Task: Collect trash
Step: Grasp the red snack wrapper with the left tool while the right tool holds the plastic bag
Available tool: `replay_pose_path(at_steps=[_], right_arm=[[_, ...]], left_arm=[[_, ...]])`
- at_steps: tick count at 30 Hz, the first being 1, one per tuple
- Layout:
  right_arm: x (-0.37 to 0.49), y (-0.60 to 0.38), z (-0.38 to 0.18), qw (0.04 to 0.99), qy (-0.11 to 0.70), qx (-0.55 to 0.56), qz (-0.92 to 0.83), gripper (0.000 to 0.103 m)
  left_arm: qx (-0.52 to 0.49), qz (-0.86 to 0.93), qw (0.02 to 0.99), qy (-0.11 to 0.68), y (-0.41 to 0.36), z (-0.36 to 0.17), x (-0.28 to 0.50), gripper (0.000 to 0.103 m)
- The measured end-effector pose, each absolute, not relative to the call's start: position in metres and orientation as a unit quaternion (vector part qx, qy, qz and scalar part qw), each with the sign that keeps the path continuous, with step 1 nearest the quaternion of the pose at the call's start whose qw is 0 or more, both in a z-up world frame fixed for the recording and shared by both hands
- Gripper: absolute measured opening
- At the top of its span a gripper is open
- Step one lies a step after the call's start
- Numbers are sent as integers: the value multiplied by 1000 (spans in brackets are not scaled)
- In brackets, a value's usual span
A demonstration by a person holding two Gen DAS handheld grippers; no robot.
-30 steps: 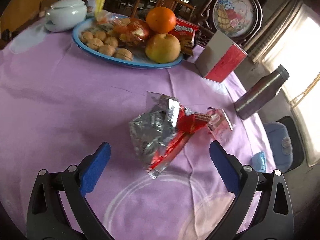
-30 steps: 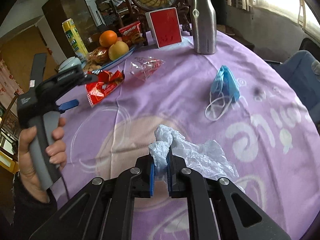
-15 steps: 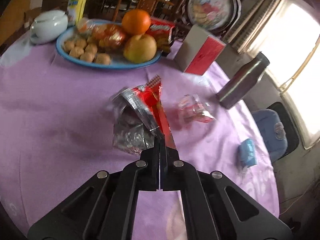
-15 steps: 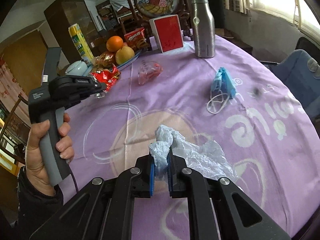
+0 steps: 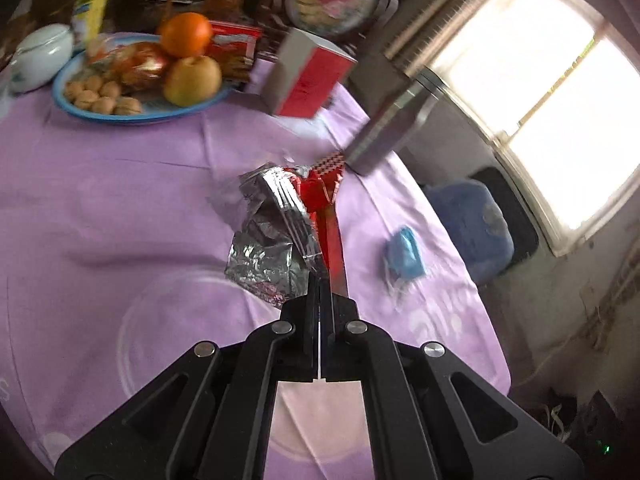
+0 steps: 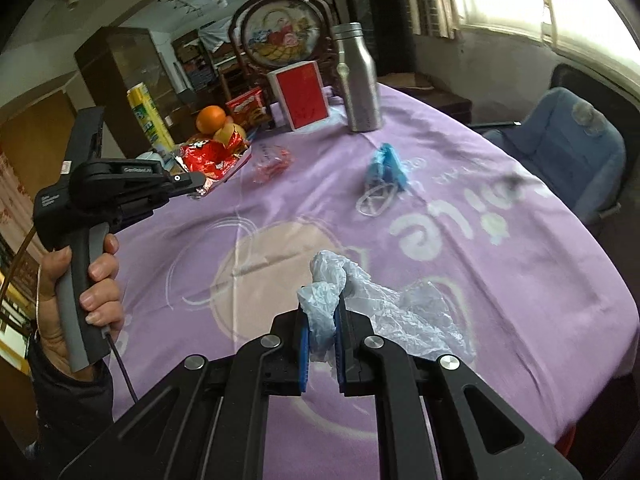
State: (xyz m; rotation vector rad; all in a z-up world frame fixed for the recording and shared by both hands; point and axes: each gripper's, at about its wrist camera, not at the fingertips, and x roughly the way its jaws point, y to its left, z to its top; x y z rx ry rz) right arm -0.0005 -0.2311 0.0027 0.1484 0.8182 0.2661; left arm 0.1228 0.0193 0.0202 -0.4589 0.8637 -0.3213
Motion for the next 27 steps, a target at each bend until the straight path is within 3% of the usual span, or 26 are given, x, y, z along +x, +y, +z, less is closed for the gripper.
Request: replay_pose_path(at_steps=[6,16,23,24,26,27], right_arm=[[-18,-257,-2,908,393,95,107,12],[-43,-291,-19,904,399,128,88,12],[-39,-292,-36,894,414,141,97,12],[-38,-290,-36,894,414,141,100,13],[-35,-289,-35,894,412,140,104,13],[-35,-288,-35,894,412,140,106,13]], left_arm=[[-177,-228,858,425,-31,26,102,1],[-71,-294,812,498,-125,-17,78,1],[-50,-280,779,559,-136,-48,81,5],[-53,-281,776,562,-133,-46,81,8],[-64,-277,780,557,-122,-38,81,27],[-66,-273,787,550,-118,-33,78,50]])
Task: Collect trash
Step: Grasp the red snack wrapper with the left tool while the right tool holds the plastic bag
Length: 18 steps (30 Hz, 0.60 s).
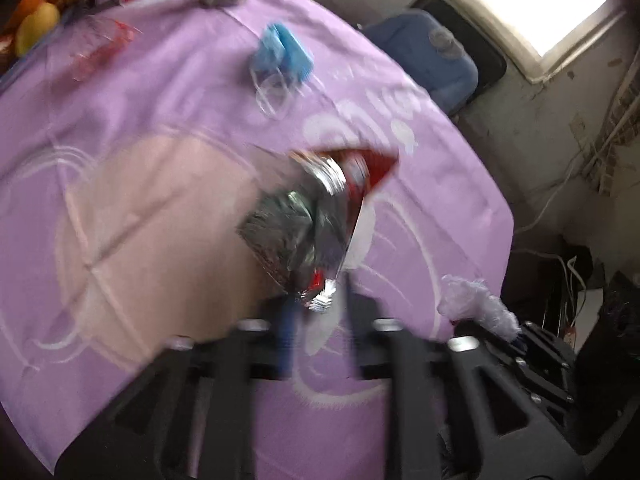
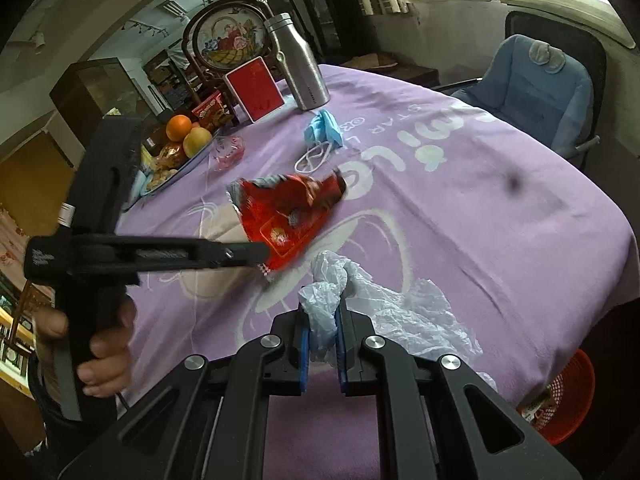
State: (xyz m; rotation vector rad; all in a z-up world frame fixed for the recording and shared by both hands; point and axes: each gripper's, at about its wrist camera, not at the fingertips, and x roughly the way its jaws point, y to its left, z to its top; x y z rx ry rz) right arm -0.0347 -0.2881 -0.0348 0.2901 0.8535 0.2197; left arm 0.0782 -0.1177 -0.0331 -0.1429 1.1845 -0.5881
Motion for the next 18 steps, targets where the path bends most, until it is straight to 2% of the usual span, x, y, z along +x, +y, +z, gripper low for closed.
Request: replay_pose_path(at_steps=[1,7,18], right_arm=[[-34,-288,-35,894,411,140,108,13],[-28,-286,-36,892,412,140,119,13],[-21,-293,-37,891,410,151,121,13]], left_arm=[[-71,-266,797,538,-111,-26,77,68],[-85,-224,848,473,-92,2,81,84],[-30,-235,843,483,-145,-23,109,87]])
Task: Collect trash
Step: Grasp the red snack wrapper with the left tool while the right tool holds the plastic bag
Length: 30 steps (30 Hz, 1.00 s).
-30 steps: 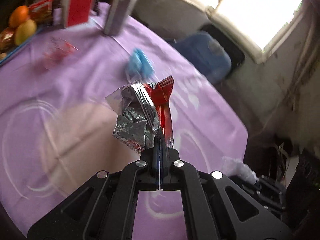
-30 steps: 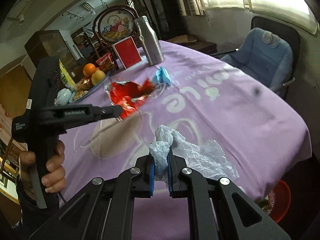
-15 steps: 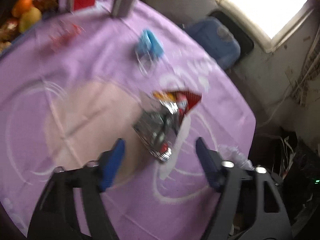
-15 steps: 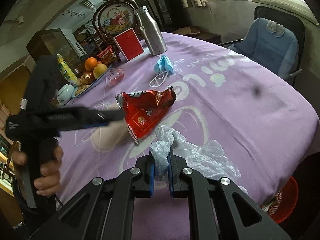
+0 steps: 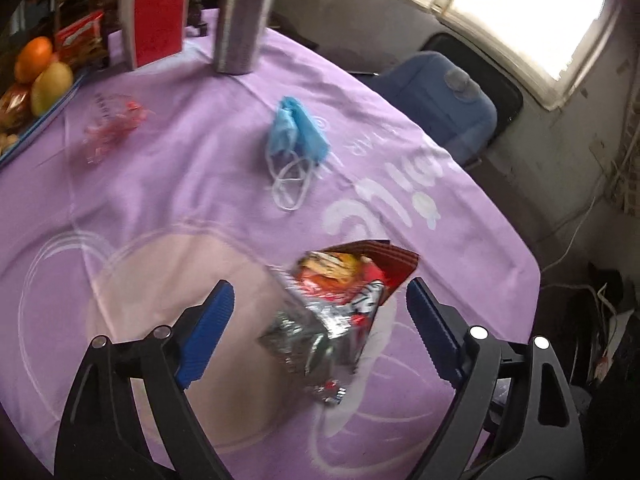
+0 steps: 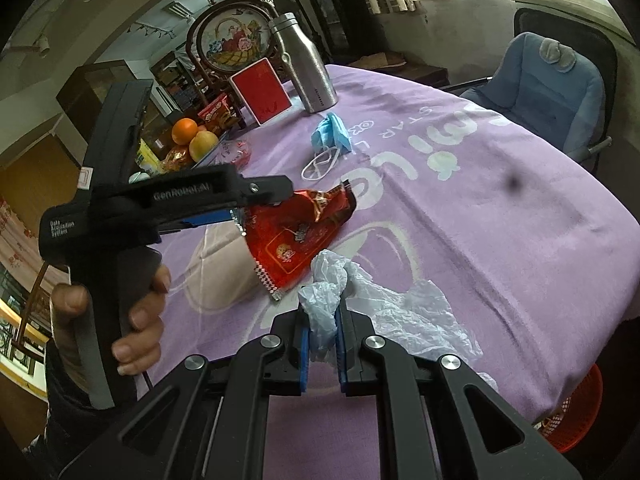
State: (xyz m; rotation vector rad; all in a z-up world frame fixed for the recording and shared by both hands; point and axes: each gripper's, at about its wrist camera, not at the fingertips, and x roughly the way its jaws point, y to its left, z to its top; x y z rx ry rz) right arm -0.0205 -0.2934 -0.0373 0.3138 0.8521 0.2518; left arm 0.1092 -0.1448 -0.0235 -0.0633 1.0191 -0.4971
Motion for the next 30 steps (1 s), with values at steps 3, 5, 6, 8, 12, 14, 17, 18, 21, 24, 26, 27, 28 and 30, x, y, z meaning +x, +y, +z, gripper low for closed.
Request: replay_pose_path(at_steps=[3,5,6,8,12,14,17,18,21,24,26,27,28,30], right_arm=[[-17,-298,-41,889,415,155,117,13],[-16,-299,-43,887,417,158,116,13],[-16,-298,-44,887,418,158,117,13],[-15,-298,-44,887,418,158,118,13],[-16,-298,-45,886,418,162,116,13],[-17,-299,-44,887,416,163,116,13],[-23,-302,-40,891,409,163,114,13],[-25,-303,-39,892,407,163,112,13],[-32,-309,-33,897,399,160,106,13],[-40,-314,-27,901,389,161,101,13],[-45,-317,-25,903,385,163,98,13],[-49,-319,-24,904,382,164,95,13],[-53,-320,-24,905,381,164,93,13],[-59,-323,-24,908,378,161,85,13]], left_arm=[[-18,-226,846,482,-152,-37,110,87],[-18,-217,841,495,-153,-50,113,84],[-22,-223,837,499,-154,-55,115,75],[-14,-220,839,498,-153,-56,114,49],[-3,-229,840,492,-155,-54,107,22],[8,-234,848,476,-157,-45,98,22],[6,-240,851,466,-161,-31,85,22],[9,-242,854,461,-164,-27,80,22],[27,-248,858,449,-176,-15,63,22],[25,-259,856,446,-182,-5,47,22],[24,-264,856,443,-183,-1,37,22],[24,-267,855,444,-184,0,33,22],[25,-269,854,444,-185,1,30,22],[28,-272,853,445,-188,0,20,22]])
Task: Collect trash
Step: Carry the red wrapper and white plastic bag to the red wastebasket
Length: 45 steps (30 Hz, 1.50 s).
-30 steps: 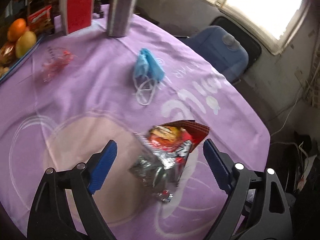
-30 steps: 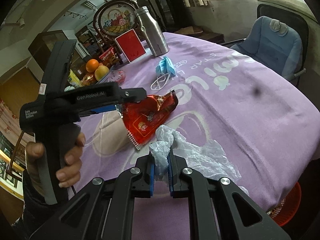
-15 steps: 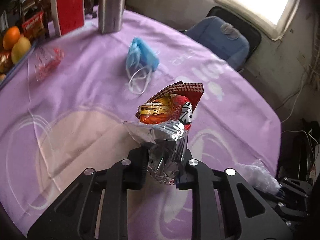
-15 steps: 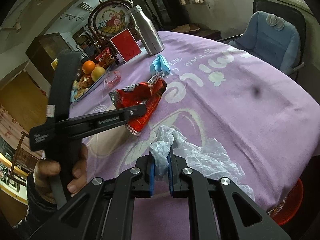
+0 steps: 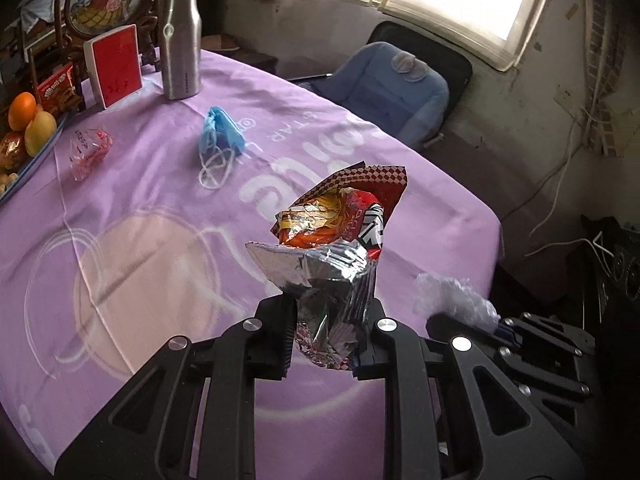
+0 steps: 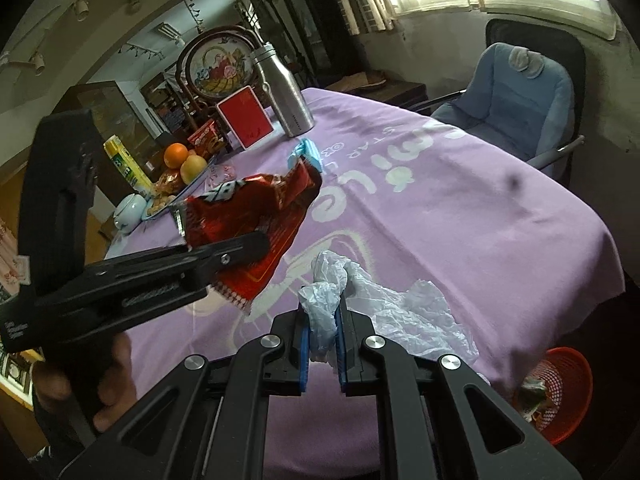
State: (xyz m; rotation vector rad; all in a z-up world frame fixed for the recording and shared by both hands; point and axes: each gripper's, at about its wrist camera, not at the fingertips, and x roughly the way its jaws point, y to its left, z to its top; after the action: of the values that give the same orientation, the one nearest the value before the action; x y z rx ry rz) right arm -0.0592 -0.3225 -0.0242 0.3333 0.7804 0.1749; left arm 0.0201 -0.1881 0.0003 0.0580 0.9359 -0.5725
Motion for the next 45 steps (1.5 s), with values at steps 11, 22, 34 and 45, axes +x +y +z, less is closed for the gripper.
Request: replay_pose_path(at_steps=[11,22,34,45], right_arm=[[-99,-358,-28,916,362,165,44,13],[-149,-418,-51,914,349,207,9,12],[-204,-515,-107,887,365,274,-74,12],[-228,-573,-182,845,404,318,-147,12]], left_arm=[[38,-292,841,454,-211,-9,-22,22],[91,-341,820,450,-272,-16,-68,22],[187,-410,764,463,-373,-54,-113,22],[263,-439,690,512,-458,-136,-127,22]])
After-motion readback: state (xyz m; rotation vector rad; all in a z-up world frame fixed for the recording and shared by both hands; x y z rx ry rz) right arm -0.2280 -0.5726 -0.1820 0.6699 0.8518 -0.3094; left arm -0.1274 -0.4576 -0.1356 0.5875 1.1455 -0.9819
